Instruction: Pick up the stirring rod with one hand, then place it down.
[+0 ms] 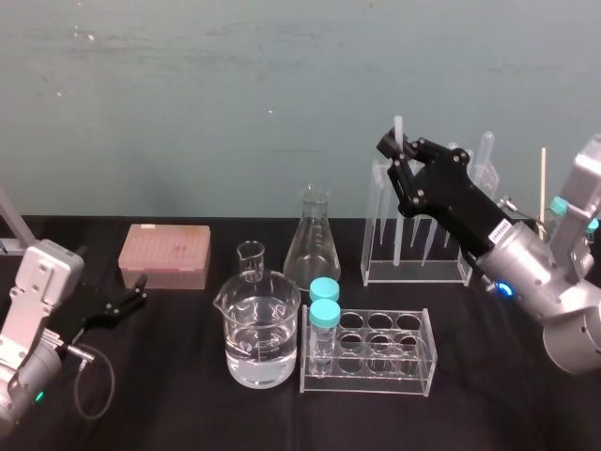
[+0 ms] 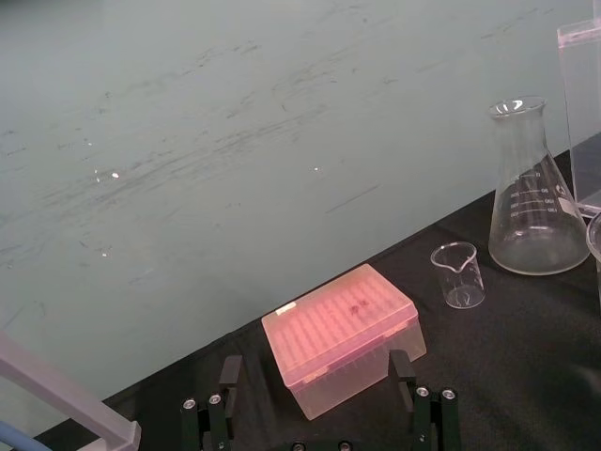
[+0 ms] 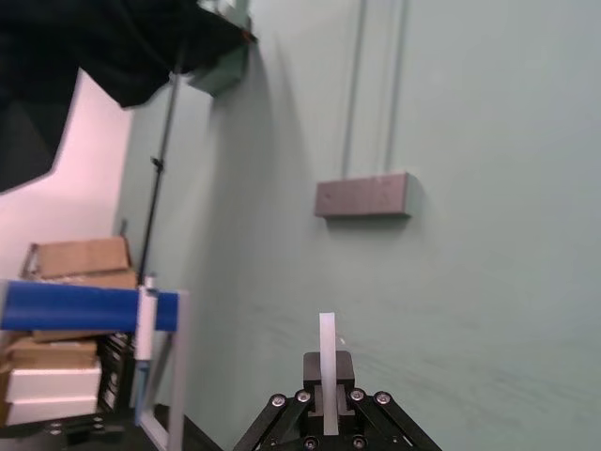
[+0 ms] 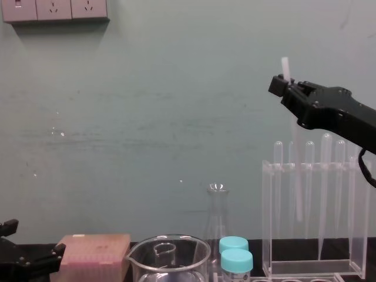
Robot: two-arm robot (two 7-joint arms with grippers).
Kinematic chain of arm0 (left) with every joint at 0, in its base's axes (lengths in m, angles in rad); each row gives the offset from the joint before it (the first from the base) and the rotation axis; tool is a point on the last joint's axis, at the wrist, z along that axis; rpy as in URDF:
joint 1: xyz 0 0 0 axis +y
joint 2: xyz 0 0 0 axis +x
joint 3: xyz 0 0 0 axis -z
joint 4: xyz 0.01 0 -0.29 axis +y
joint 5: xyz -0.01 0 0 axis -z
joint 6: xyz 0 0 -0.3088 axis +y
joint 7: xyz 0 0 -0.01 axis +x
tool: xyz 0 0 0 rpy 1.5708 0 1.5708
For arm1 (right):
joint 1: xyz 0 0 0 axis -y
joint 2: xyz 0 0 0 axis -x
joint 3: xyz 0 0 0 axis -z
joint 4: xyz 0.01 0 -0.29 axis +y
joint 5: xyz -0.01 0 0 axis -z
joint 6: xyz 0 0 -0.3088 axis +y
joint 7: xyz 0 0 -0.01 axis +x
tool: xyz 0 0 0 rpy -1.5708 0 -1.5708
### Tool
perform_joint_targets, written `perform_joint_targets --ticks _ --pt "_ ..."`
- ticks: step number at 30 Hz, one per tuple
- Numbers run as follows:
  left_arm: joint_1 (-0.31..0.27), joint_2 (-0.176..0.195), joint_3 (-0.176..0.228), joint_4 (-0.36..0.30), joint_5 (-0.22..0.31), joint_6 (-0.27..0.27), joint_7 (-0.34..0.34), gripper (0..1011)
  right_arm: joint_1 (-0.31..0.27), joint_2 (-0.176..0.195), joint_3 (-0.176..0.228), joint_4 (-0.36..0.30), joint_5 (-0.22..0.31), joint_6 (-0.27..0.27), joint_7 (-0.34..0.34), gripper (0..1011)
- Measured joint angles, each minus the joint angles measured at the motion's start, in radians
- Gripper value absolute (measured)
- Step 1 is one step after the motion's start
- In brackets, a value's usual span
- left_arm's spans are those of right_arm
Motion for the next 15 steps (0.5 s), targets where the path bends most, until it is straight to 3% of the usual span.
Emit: perform_joint_targets --ticks 5,15 --pt "0.0 0.0 0.0 0.0 0.0 0.0 0.0 1000 -0.014 0.002 -0.001 0.036 0.021 -0.036 0.064 70" --pt "0.0 0.0 0.0 0.0 0.0 0.0 0.0 1000 -0.032 0.012 -0.004 0.055 0.022 -0.028 0.074 70"
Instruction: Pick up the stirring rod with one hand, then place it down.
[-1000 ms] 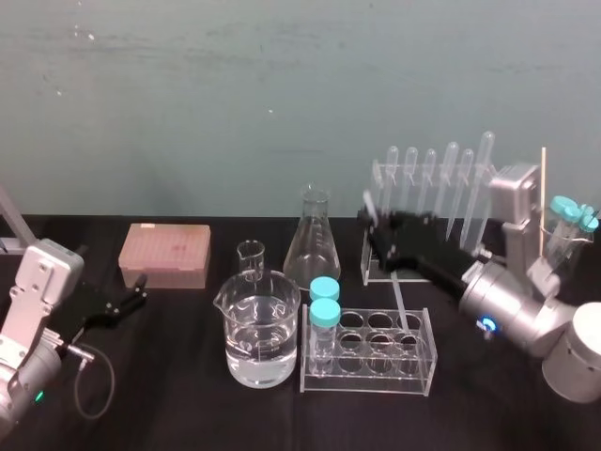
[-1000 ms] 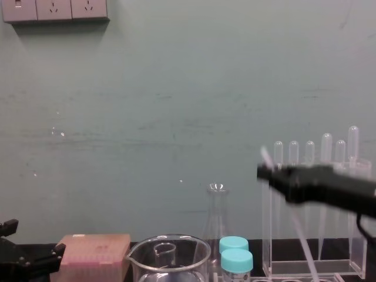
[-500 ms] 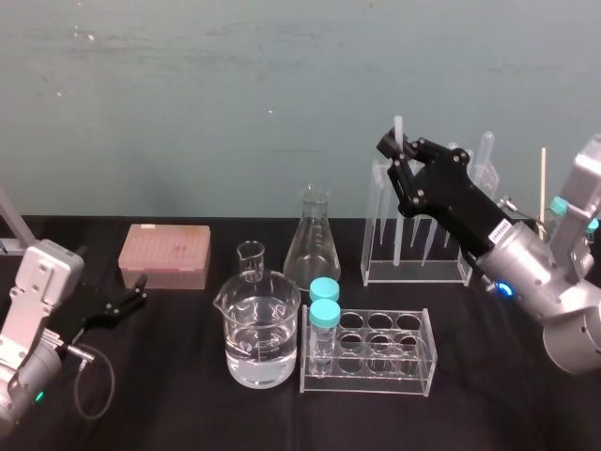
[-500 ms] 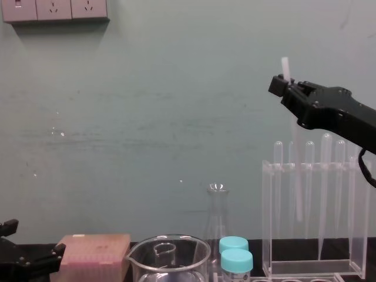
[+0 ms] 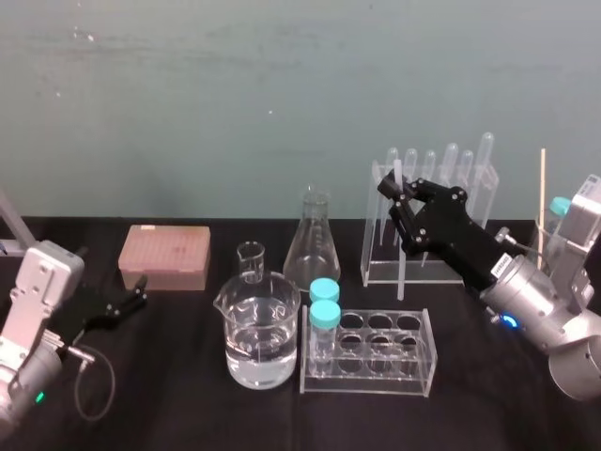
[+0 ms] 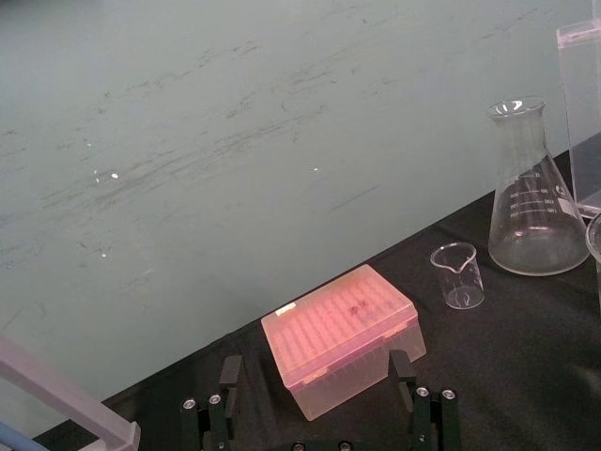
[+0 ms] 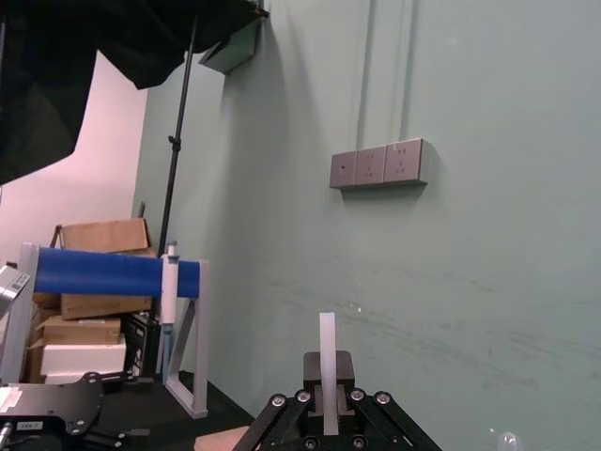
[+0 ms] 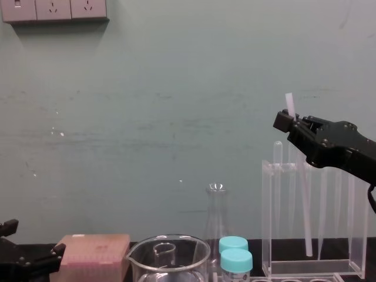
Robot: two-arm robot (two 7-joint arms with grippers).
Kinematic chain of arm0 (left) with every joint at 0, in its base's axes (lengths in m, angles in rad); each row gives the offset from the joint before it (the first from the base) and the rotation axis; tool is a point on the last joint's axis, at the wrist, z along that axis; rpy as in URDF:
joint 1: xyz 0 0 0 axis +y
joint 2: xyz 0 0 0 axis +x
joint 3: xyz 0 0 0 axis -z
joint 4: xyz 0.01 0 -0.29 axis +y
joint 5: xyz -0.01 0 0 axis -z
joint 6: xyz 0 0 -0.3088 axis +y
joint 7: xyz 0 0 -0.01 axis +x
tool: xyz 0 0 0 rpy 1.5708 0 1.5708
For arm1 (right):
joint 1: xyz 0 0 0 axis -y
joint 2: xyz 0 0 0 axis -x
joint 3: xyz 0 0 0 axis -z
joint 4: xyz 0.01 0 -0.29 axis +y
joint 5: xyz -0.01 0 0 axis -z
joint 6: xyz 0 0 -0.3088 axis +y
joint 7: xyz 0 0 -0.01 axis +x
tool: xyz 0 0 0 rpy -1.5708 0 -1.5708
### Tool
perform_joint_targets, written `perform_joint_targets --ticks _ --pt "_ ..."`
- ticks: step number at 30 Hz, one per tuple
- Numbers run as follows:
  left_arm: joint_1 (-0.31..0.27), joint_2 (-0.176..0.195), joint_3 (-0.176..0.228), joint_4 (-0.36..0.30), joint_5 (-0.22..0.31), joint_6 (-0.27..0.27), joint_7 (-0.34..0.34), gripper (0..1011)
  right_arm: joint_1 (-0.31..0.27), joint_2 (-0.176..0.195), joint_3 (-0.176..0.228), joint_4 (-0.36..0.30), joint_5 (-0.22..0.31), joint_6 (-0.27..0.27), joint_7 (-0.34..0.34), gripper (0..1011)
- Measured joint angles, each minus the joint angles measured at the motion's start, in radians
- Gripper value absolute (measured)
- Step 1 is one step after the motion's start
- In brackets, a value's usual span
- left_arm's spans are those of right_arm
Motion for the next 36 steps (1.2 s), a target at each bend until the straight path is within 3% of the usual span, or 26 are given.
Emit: perform_joint_targets --ticks 36 --pt "0.0 0.0 0.0 0.0 0.0 0.0 0.0 1000 0.006 -0.003 0.001 -0.006 -0.001 -0.005 0.0 70"
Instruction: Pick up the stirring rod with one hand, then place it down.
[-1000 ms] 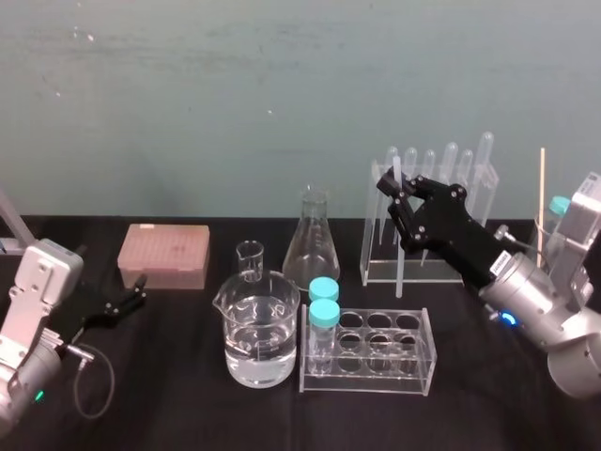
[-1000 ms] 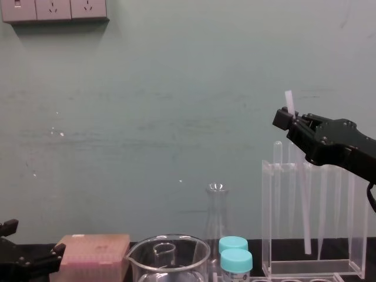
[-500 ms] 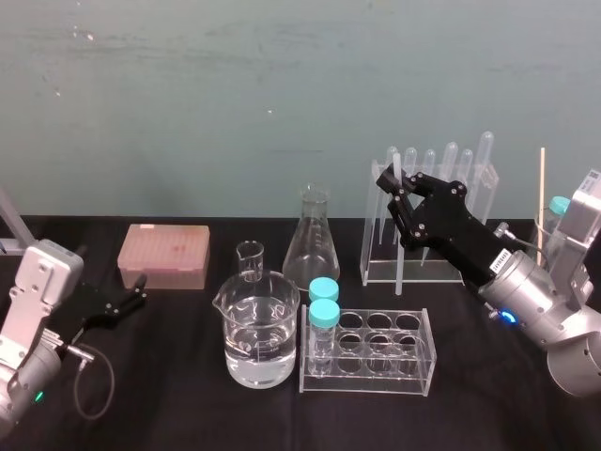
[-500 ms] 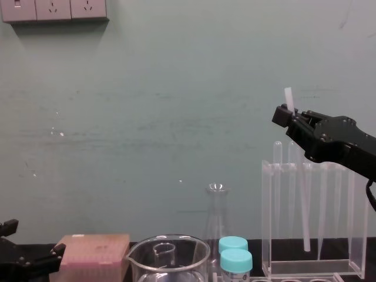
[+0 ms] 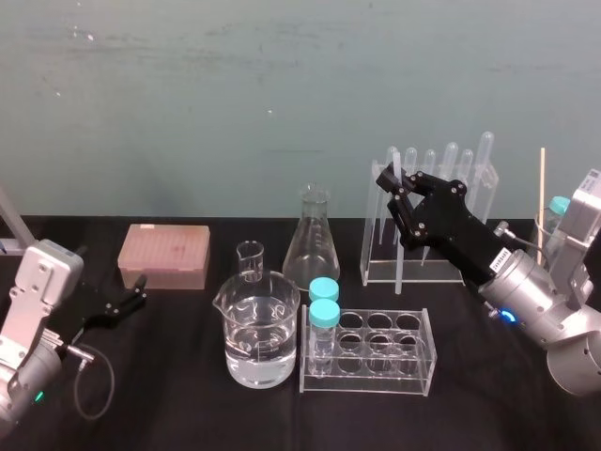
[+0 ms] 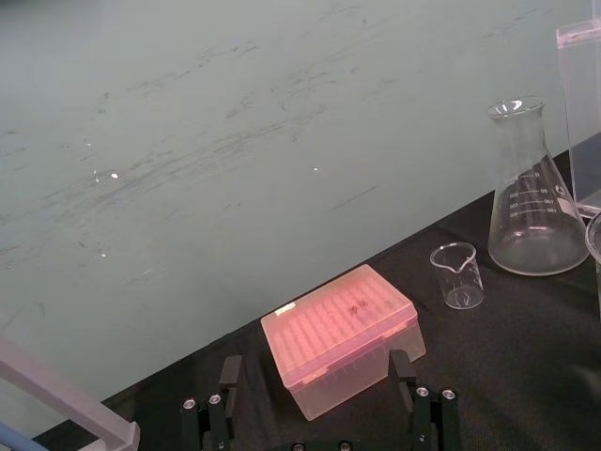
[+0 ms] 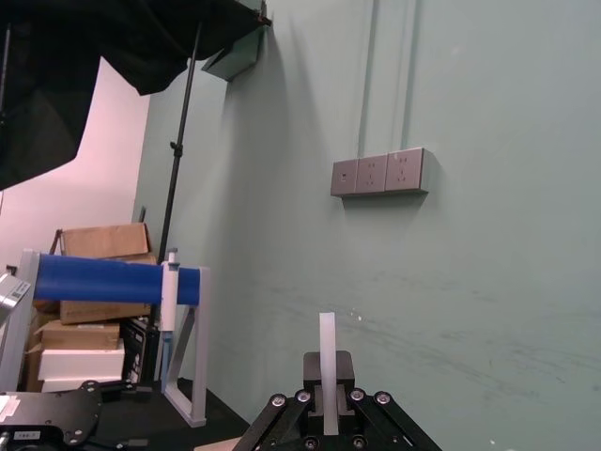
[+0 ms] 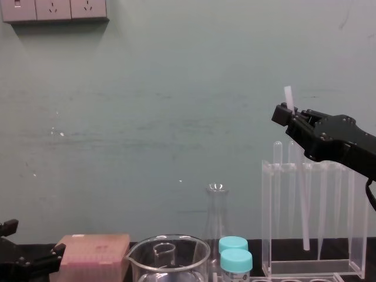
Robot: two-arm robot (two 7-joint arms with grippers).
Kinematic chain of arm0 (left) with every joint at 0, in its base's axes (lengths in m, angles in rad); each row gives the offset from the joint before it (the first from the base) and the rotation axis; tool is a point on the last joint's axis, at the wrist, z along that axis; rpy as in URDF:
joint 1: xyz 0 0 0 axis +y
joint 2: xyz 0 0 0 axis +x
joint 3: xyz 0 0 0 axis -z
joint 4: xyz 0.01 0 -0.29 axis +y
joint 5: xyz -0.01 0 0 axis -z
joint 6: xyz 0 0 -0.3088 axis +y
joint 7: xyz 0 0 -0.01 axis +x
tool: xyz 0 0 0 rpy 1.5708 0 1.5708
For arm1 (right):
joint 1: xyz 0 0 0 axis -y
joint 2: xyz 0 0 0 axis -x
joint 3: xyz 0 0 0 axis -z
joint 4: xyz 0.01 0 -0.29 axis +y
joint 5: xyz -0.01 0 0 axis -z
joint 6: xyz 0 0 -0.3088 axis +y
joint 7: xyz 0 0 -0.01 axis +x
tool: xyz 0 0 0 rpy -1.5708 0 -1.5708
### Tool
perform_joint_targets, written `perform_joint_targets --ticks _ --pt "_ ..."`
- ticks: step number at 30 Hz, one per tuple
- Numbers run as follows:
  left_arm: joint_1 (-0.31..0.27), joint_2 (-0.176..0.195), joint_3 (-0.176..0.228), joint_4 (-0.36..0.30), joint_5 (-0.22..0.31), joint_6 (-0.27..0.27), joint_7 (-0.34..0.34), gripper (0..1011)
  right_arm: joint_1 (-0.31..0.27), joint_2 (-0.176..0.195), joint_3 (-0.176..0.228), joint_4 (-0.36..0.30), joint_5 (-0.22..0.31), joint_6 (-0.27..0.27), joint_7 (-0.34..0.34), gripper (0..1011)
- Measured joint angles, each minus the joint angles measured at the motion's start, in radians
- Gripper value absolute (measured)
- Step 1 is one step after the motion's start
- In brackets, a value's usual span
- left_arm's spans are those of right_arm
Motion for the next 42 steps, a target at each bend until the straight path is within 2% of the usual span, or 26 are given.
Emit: perform_joint_targets --ticks 42 --pt "0.0 0.0 0.0 0.0 0.0 0.0 0.0 1000 0.0 0.0 0.0 0.0 0.0 0.0 -0.001 70"
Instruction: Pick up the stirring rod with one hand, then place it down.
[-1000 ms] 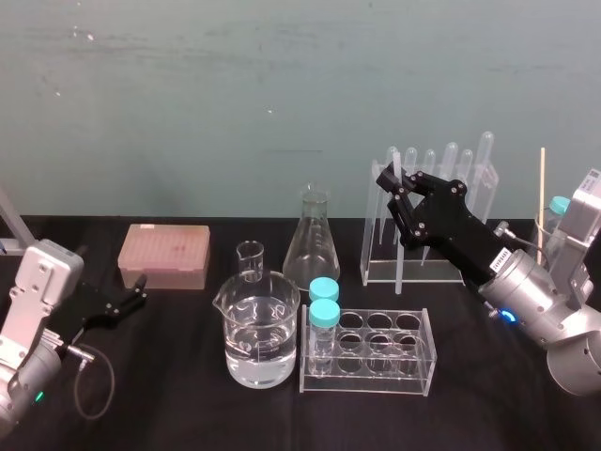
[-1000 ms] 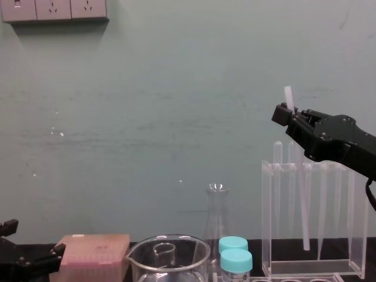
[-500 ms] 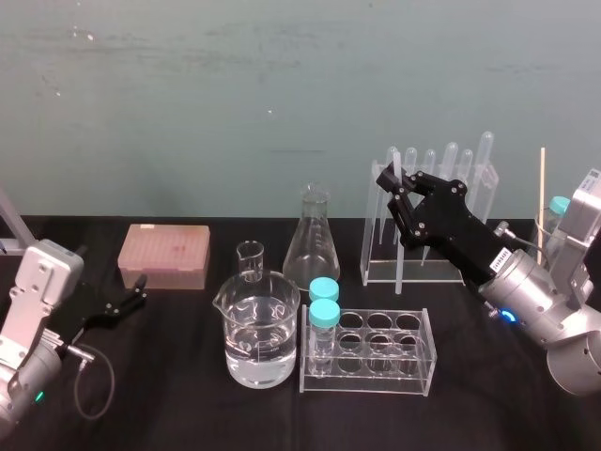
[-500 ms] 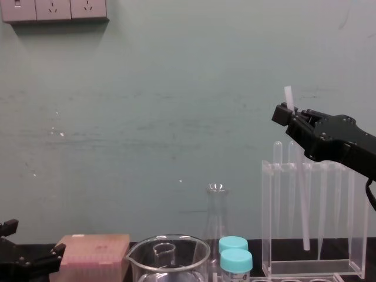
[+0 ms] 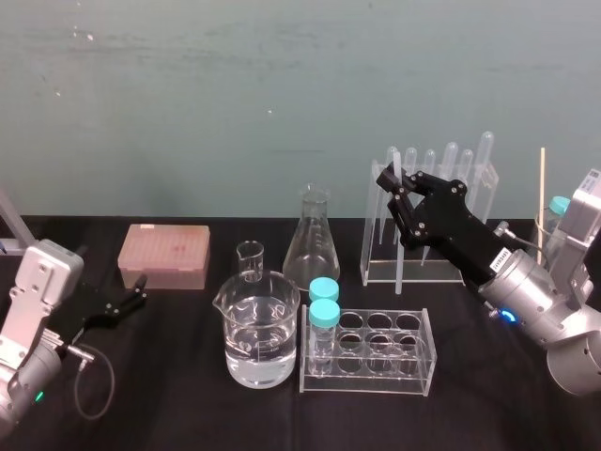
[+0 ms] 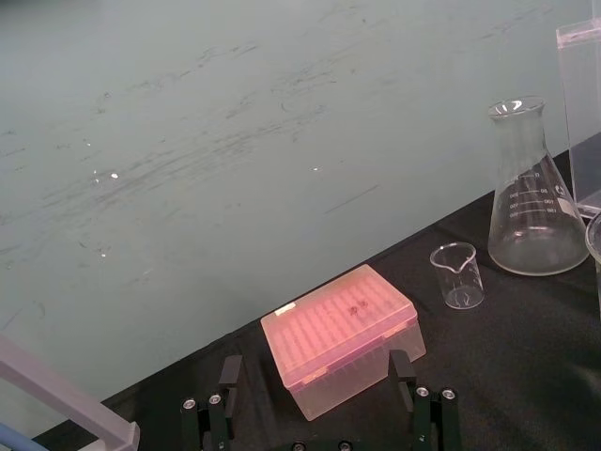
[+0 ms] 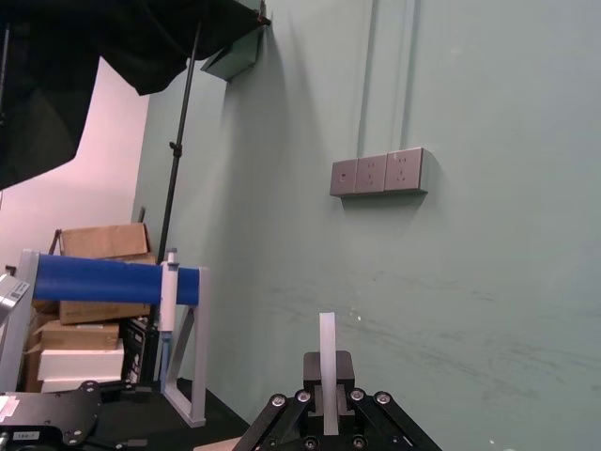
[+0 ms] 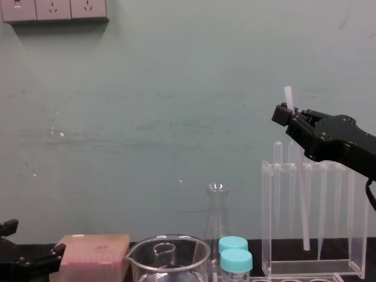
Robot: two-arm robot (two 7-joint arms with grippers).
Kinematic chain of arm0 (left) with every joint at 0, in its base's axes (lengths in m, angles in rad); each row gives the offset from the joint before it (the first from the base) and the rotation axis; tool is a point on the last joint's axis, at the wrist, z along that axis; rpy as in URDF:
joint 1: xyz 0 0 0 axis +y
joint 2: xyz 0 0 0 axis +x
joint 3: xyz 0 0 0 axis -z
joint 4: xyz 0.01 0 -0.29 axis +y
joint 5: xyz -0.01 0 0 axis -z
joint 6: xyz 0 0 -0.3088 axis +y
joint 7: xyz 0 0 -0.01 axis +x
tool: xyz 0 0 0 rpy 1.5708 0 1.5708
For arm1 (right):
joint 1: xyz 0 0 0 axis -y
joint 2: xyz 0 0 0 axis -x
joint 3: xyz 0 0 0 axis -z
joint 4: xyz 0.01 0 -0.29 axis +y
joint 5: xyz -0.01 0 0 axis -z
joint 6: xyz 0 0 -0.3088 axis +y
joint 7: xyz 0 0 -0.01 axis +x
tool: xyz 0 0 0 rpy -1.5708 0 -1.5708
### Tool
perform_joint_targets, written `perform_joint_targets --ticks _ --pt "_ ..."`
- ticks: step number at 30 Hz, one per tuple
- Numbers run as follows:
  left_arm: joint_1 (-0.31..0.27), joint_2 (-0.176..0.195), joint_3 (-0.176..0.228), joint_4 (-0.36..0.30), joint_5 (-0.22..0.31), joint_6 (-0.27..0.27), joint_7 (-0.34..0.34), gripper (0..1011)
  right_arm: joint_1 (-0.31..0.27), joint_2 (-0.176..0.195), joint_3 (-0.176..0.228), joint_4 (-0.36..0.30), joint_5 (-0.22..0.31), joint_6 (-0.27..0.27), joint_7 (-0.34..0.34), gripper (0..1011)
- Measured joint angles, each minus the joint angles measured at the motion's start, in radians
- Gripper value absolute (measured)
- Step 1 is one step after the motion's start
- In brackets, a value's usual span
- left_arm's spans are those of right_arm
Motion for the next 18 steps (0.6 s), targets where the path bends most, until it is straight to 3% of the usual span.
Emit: perform_joint_targets --ticks 18 --pt "0.0 0.0 0.0 0.0 0.0 0.0 0.0 1000 0.0 0.0 0.0 0.0 0.0 0.0 0.0 70"
